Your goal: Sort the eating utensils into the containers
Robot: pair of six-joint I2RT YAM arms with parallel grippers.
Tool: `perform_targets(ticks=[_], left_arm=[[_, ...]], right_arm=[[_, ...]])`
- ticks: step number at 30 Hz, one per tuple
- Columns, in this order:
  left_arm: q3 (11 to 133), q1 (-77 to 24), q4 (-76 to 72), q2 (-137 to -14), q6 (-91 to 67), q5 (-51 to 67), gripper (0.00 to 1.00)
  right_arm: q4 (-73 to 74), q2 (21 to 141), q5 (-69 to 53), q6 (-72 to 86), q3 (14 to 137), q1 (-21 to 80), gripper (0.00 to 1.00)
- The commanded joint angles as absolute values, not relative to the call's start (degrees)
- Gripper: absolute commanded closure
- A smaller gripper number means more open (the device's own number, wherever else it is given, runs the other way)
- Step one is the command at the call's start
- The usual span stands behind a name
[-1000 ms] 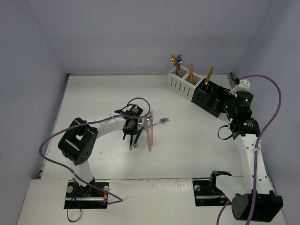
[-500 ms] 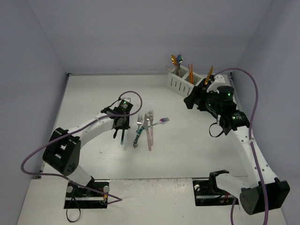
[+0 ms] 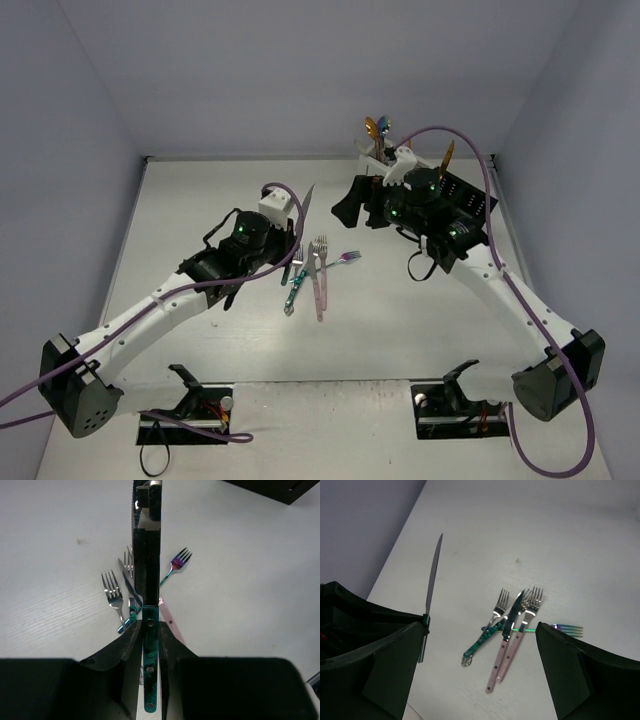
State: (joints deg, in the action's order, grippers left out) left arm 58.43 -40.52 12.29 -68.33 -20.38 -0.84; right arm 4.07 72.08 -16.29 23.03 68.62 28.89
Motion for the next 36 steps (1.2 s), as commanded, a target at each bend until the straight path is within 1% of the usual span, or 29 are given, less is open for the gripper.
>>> perform_targets(ticks=[1,10,13,17,19,29,33,35,36], left_arm=[[59.8,-42.2,4.4,-65.9,-18.2,1.3,1.00],[61.4,-45.5,2.7,-66.7,-17.8,0.5,1.00],[61.8,-46.0,2.3,-67.1,-17.9,-0.9,1.00],[62.5,-46.0,1.9,-68.0,-18.1,-0.6,1.00],[62.7,-46.0,1.9,-68.3,-18.1,-0.5,1.00],[63.3,-46.1,2.0,-69.5,-17.9,0.0,1.00],[62.9,-46.1,3.2,-69.5,-18.1,-0.6,0.99],[62.7,-46.1,3.7,-69.4,-18.4,-1.4,0.94],[62.6,-46.1,4.2,-69.3,-18.7,-2.0,0.87]], right_arm=[[-3.8,74.6,-14.8,27.5,72.1,32.6,0.10],[-7.8,78.2,-13.8,29.2,72.0,36.5,0.18],[-8.4,79.0,-14.1,29.4,72.0,37.4,0.24],[-8.9,79.8,-14.4,29.6,71.2,38.0,0.43],[-9.1,79.9,-14.5,29.6,70.8,38.3,0.55],[-9.4,80.2,-12.5,27.5,69.3,38.2,0.99],[-9.3,80.0,-11.2,25.4,69.2,37.9,1.00],[-9.3,79.8,-10.3,23.9,69.3,37.3,1.00],[-9.3,79.5,-10.0,23.3,69.4,36.6,1.00]])
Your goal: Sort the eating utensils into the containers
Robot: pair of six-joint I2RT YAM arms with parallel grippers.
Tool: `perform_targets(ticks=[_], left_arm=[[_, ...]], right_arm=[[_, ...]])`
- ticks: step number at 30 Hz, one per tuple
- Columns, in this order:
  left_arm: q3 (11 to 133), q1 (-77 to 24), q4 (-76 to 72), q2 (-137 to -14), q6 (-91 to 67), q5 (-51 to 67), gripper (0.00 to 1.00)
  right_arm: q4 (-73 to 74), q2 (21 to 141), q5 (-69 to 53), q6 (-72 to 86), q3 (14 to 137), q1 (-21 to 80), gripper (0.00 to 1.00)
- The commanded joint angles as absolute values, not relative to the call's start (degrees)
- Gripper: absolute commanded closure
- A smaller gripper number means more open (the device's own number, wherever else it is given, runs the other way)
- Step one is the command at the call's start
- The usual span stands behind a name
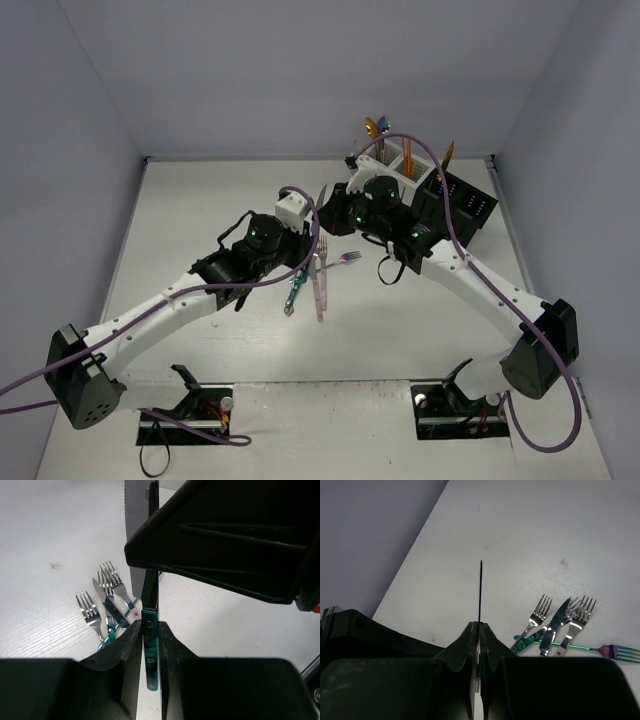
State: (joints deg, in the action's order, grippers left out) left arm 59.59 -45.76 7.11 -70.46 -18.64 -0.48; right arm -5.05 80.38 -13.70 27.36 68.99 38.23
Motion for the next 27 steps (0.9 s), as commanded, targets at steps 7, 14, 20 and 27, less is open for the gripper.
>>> perform_targets(ticks=[7,14,20,27], left_arm=[[59.9,-45.8,8.1,-67.5,-20.3,-8.0,0.24],[58.0,-45.5,14.7,-66.7,-23.3,-10.0,0.08],[55.2,-45.0,20.1,-65.6,-28.2,-11.0,0.07],[53.8,-44.6,24.5,-64.9,-32.1,-11.2,0.07]], right_arm=[[-8.9,77.4,-11.1,17.8,71.5,25.4,1.00],[-7.1,79.6,-10.8,8.1,79.0,7.8,1.00],[-7.5,87.5,-9.6,3.4,87.9,-3.4,1.00],[-8.3,99.0,-10.9,1.1,98.5,-6.1,1.00]])
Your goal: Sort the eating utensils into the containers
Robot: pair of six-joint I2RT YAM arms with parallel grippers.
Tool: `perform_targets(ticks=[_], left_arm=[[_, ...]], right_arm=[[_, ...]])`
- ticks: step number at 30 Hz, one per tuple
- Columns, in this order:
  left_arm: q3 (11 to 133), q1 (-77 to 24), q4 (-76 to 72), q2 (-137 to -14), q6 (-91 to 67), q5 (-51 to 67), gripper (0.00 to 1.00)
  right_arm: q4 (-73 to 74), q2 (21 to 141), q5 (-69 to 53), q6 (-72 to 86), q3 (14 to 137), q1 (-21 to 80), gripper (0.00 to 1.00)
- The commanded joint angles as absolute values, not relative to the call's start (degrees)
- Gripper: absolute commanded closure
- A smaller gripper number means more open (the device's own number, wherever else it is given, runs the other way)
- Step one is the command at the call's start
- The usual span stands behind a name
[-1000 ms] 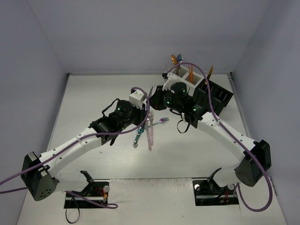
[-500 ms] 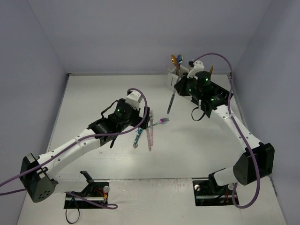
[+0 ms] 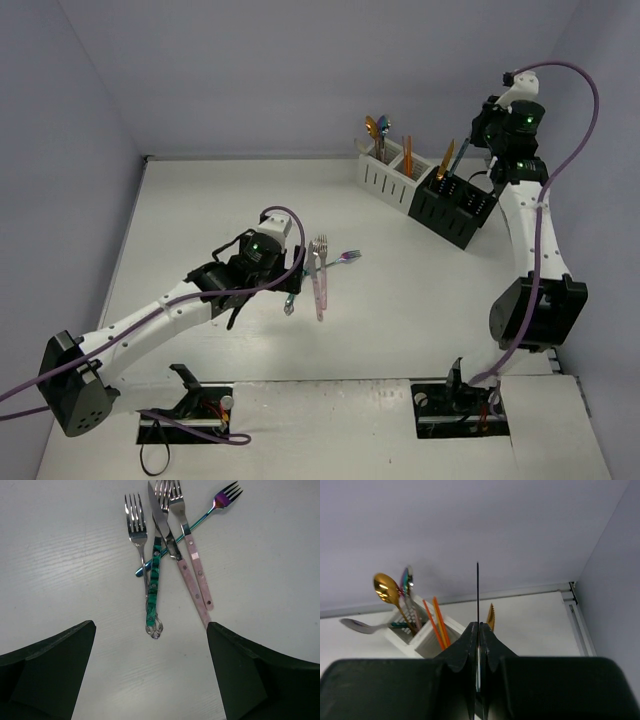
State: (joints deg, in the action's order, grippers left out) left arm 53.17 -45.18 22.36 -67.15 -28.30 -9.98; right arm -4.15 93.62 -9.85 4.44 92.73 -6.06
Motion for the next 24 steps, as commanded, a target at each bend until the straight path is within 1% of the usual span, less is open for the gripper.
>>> perform_targets(ticks=[1,8,15,17,21,22,24], left_arm=[[53.6,-44.6,24.7,-64.6,-32.6,-10.8,0.07],[51.3,-44.6,24.7,-62.9,-34.9,-9.9,0.07],[51.8,-44.6,25.8,-64.3,-39.4,-9.8,0.07],[53.0,-44.6,26.1,-65.7,-41.6,-9.6,0.07],[55.7,-44.8,27.8,-70.6,-44.4,-8.4,0.07],[56.8,-44.9,28.2,-72.5,-45.2,-7.9,0.07],[58.2,-45.0,28.3,-75.0,-46.4,-7.3,0.07]], right_arm=[[-8.3,99.9,-10.9,0.6,99.6,-6.2,1.00],[-9.1,108.6,-14.0,-2.1,101.2,-6.1,1.00],[-9.4,110.8,-16.7,-3.1,97.9,-5.4,1.00],[-9.4,110.2,-16.5,-3.4,96.4,-5.1,0.98],[-9.3,108.6,-16.0,-3.6,93.9,-5.1,0.71],[-9.2,107.8,-15.5,-3.7,93.2,-5.2,0.62],[-9.1,105.8,-15.2,-3.5,91.9,-5.2,0.50]])
